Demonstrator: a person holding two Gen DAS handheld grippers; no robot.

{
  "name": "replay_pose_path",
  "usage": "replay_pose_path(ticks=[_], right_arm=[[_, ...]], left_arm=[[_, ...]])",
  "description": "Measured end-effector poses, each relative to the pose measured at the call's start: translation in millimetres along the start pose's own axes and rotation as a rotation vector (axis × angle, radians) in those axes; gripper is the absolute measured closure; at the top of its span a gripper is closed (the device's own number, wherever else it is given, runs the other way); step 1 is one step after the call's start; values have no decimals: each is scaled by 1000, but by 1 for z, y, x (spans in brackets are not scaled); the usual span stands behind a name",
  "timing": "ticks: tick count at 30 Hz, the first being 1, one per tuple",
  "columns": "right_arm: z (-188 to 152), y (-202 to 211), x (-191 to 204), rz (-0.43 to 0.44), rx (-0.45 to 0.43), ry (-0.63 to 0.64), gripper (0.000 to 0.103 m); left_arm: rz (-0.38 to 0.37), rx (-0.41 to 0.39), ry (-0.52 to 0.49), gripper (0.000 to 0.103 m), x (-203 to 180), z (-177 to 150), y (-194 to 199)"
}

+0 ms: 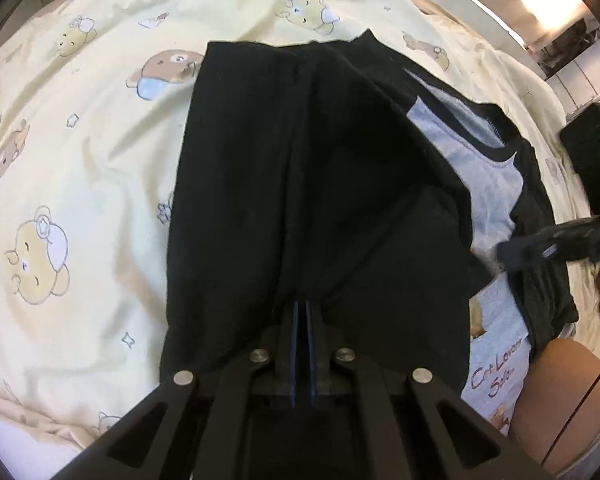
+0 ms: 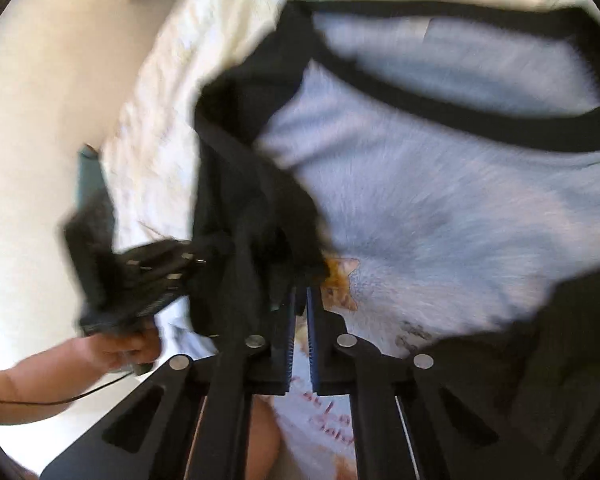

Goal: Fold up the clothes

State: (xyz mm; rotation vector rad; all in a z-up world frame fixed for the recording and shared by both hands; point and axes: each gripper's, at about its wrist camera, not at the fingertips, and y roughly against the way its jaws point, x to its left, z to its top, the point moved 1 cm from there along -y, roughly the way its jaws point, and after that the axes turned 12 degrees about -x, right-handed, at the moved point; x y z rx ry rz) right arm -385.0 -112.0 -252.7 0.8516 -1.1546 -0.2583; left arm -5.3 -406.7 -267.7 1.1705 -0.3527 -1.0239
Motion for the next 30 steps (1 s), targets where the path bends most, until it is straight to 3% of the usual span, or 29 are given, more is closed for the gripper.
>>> replay_pose_path(ticks=[3, 5, 7, 9, 10, 11, 12, 19, 20, 22, 27, 30], right_arm=[[13, 42, -7, -2, -18, 16, 98], [21, 58, -13, -49, -33, 43, 98], [21, 46, -14, -74, -16, 34, 96], [18, 31, -14, -14, 19, -22, 90], [14, 18, -10, 4, 36, -26, 84], [6, -1, -2, -2, 52, 6, 66], [-1, -16, 4, -10, 59, 27, 62], [-21, -75, 4, -7, 59, -59, 62], [-21, -73, 3, 10, 44, -68, 67], [-23, -69, 8, 52, 28, -66, 99], [-16, -39, 24, 33, 36, 37, 100], [-1, -14, 12, -30, 20, 69, 101]], left_arm=[[-9, 11, -9, 99, 5, -1, 1], [-2, 15, -33, 99, 3, -3, 2], [4, 21, -53, 99, 3, -5, 2], [3, 30, -54, 99, 5, -7, 1], [2, 37, -50, 99, 7, -7, 0], [1, 46, -44, 99, 9, -7, -2], [0, 54, -37, 99, 11, -8, -3], [16, 43, -68, 99, 15, -15, -5], [15, 38, -69, 99, 16, -17, -4], [1, 39, -40, 99, 22, -17, -2], [-77, 59, 92, 99, 48, -11, 13], [-82, 56, 73, 99, 54, -11, 21]])
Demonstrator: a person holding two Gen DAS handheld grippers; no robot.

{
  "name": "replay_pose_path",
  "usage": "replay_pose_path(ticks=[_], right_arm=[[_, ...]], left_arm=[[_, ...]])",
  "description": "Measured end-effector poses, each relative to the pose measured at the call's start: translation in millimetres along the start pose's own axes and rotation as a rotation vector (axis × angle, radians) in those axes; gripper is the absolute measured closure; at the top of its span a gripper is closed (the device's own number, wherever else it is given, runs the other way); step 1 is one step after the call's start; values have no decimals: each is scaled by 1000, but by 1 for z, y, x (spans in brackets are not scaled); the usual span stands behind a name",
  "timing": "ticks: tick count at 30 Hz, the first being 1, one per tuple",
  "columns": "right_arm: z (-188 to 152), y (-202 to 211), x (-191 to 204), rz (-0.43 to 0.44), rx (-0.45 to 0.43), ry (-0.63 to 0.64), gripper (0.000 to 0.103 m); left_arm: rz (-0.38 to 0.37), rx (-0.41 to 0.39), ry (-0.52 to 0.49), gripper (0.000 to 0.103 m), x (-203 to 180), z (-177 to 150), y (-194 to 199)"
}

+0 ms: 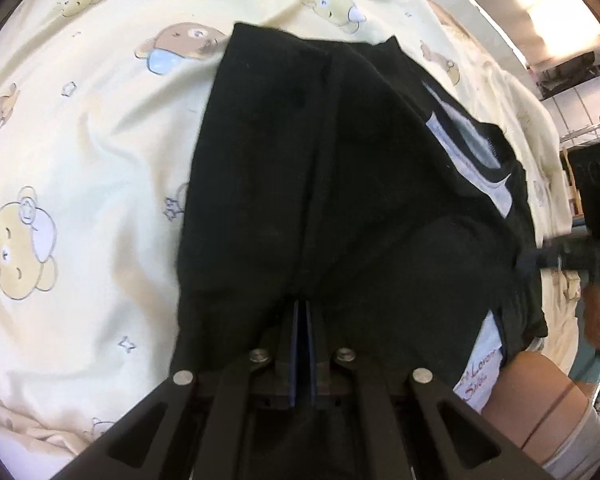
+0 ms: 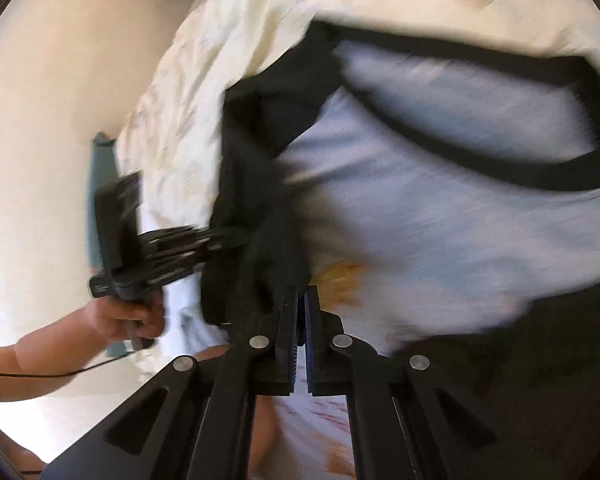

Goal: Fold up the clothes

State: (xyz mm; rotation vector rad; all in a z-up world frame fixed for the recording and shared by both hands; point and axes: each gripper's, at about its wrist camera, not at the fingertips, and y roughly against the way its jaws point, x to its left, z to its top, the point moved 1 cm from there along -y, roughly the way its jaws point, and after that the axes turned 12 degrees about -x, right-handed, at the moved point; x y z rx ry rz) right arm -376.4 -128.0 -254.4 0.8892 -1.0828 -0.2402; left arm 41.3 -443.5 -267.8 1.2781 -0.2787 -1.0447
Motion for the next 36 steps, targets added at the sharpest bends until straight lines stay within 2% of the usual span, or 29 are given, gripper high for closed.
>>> replay_pose_path(ticks=[2, 4, 7, 8, 10, 12, 14, 15, 16, 18, 21, 26, 28, 29, 30, 33, 36], right_arm=[[13, 9, -14, -40, -17, 6, 100], [26, 20, -23, -87, -27, 19, 100], [43, 20, -26, -168, -20, 81, 100], [45, 20, -31, -184, -6, 68, 95], [46, 21, -38, -216, -9, 32, 93], [40, 31, -40, -212, -61, -4, 63], [27, 45, -43, -154, -109, -82, 55], [16, 44, -42, -102, -102, -119, 55], [2, 37, -38, -50, -70, -144, 55], [-21, 18, -25, -11, -7, -147, 55], [-54, -13, -17, 62, 41, -215, 55], [-78, -50, -20, 139, 1, -320, 55], [-77, -49, -13, 177, -53, -284, 65], [-75, -46, -8, 195, -72, -255, 92], [-73, -41, -1, 205, -68, -222, 98], [-74, -19, 22, 198, -19, -131, 98], [-91, 11, 25, 149, 31, -126, 98]], left_arm=[[16, 2, -59, 98, -3, 1, 3], [20, 16, -70, 94, 0, 2, 1], [25, 42, -74, 94, 6, 4, -4], [27, 51, -74, 94, 8, 4, -7], [49, 59, -126, 94, 5, 3, -10], [85, 61, -194, 94, -1, 0, -12], [112, 53, -224, 94, -4, -3, -12], [125, 50, -240, 94, -5, -5, -13], [126, 49, -236, 94, -4, -6, -13], [96, 62, -200, 94, 5, -4, -12], [56, 93, -171, 94, 15, 1, -12], [34, 144, -190, 93, 23, 5, -13], [24, 149, -182, 93, 27, 6, -13], [17, 148, -178, 93, 29, 6, -12], [13, 147, -178, 93, 31, 6, -11], [12, 150, -189, 93, 33, 5, -10], [5, 152, -192, 93, 38, 5, -8]])
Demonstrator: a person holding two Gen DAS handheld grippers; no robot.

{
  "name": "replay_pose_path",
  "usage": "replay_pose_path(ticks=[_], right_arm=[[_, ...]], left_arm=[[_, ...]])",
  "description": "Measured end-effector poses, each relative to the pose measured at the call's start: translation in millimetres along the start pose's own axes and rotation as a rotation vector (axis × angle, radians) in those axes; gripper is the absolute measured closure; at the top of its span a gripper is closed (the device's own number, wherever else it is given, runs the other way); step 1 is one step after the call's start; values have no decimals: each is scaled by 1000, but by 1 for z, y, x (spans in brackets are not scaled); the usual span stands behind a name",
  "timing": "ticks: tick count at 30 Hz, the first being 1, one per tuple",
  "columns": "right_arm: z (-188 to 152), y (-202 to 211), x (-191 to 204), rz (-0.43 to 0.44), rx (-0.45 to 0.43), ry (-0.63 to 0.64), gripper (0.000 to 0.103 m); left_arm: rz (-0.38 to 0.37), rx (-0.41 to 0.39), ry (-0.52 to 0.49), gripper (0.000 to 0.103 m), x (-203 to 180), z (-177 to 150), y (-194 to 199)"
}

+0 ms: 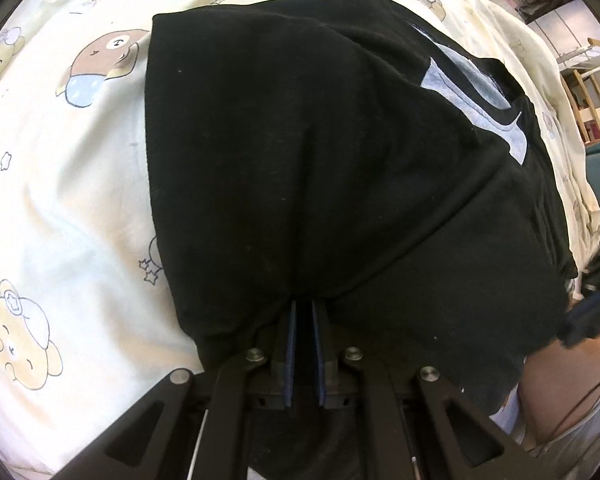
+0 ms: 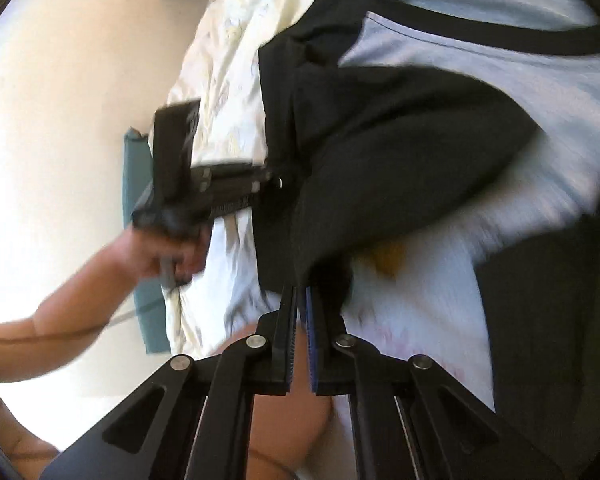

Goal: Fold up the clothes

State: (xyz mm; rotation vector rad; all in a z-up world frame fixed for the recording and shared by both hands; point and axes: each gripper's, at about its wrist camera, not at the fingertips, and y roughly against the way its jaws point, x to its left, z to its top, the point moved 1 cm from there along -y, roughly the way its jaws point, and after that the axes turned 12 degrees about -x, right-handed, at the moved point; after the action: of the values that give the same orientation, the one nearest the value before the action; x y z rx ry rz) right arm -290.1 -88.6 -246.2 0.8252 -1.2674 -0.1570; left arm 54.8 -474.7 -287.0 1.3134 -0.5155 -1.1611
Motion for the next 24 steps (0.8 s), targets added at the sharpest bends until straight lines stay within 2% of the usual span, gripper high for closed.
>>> replay_pose_path(ticks=[4, 6, 10, 12, 14, 16, 18, 21, 24], right_arm=[[-20, 33, -26, -124, 22, -27, 98], [-23, 49, -36, -165, 20, -21, 93], [2, 89, -46, -242, -133, 38, 92], [18, 111, -57, -307, -189, 64, 71], [30, 129, -67, -340, -226, 66, 69], [38, 140, -72, -364, -256, 81, 65], [44, 145, -71, -384, -277, 89, 56], [49, 155, -71, -379, -294, 68, 52], [44, 164, -67, -370, -288, 55, 52]], left_arm=[[-15, -1, 5, 93, 7, -3, 2], [-18, -7, 13, 93, 9, -4, 6], [-73, -49, 44, 92, 15, -6, 24], [-88, -119, 53, 82, 24, -3, 43], [-44, -202, 50, 68, 36, 4, 62], [-38, -291, 46, 66, 17, 44, 65], [-46, -364, 32, 66, 2, 79, 67], [-94, -390, -88, 66, -14, 110, 64], [-184, -351, -250, 66, -65, 160, 22]])
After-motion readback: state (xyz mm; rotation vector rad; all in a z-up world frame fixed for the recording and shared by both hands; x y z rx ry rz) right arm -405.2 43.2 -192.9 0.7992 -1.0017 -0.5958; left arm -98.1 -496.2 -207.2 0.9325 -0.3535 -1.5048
